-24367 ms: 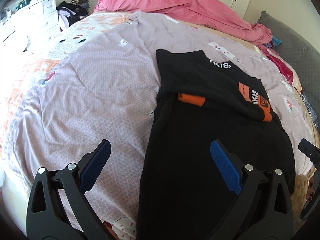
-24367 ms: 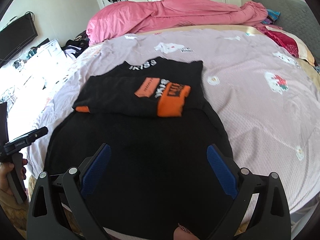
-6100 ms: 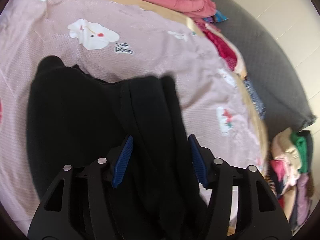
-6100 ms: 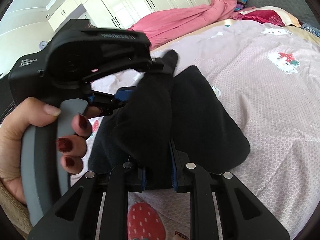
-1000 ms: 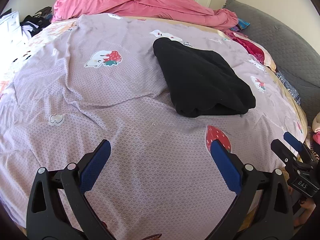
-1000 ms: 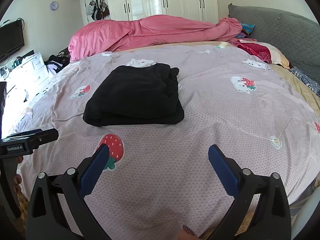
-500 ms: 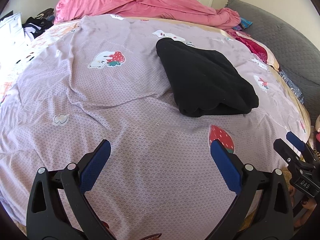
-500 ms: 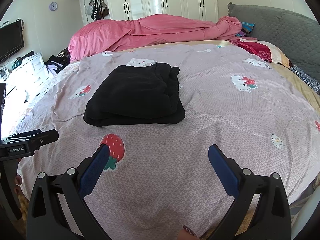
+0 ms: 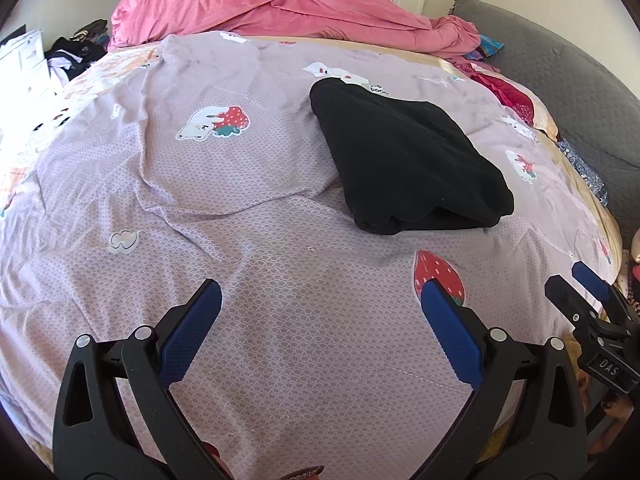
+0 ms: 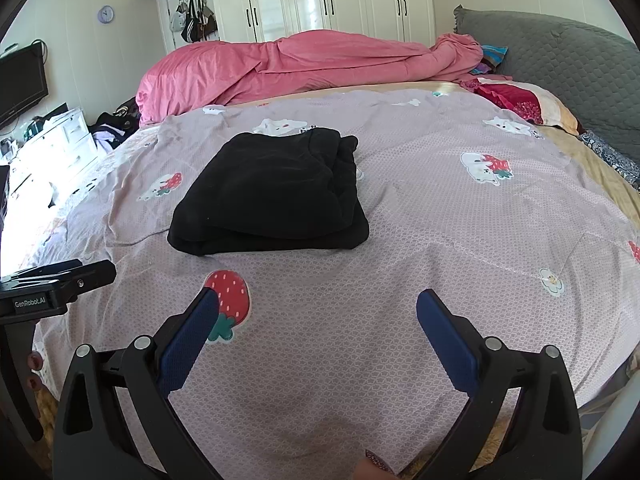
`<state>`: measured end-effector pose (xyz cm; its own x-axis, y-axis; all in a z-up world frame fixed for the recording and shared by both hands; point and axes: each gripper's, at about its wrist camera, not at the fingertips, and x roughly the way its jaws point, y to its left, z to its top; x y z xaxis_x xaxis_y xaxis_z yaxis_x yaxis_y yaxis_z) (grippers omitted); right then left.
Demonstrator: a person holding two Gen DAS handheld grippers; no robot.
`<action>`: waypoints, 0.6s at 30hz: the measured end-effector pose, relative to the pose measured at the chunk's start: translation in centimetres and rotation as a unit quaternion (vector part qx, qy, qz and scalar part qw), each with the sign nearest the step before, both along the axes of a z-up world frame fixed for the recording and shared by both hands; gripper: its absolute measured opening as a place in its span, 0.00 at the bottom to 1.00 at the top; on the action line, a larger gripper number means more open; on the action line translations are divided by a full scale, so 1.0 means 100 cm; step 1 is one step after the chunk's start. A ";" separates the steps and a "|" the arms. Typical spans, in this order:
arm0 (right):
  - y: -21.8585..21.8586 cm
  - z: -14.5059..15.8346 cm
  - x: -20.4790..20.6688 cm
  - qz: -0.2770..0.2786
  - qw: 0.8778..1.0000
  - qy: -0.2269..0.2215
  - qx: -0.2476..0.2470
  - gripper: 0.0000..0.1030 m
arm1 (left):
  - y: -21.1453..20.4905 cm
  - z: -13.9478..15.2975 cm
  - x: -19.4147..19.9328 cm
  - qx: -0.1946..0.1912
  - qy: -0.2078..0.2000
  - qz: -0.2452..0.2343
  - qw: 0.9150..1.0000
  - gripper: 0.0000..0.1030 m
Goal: Fold small clothes
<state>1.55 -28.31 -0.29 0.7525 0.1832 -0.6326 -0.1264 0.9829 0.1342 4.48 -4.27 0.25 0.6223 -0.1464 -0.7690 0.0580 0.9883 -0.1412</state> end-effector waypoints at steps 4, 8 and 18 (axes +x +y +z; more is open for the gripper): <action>0.000 0.000 0.000 0.001 1.000 0.002 0.001 0.96 | -0.001 0.000 0.000 0.004 0.003 -0.002 1.000 0.91; -0.002 0.000 0.000 0.000 1.000 0.003 0.001 0.96 | -0.002 0.000 0.000 0.005 0.003 -0.002 1.000 0.91; -0.001 0.000 0.000 0.002 1.000 0.003 -0.002 0.96 | -0.001 -0.001 -0.001 0.011 0.004 0.001 1.000 0.91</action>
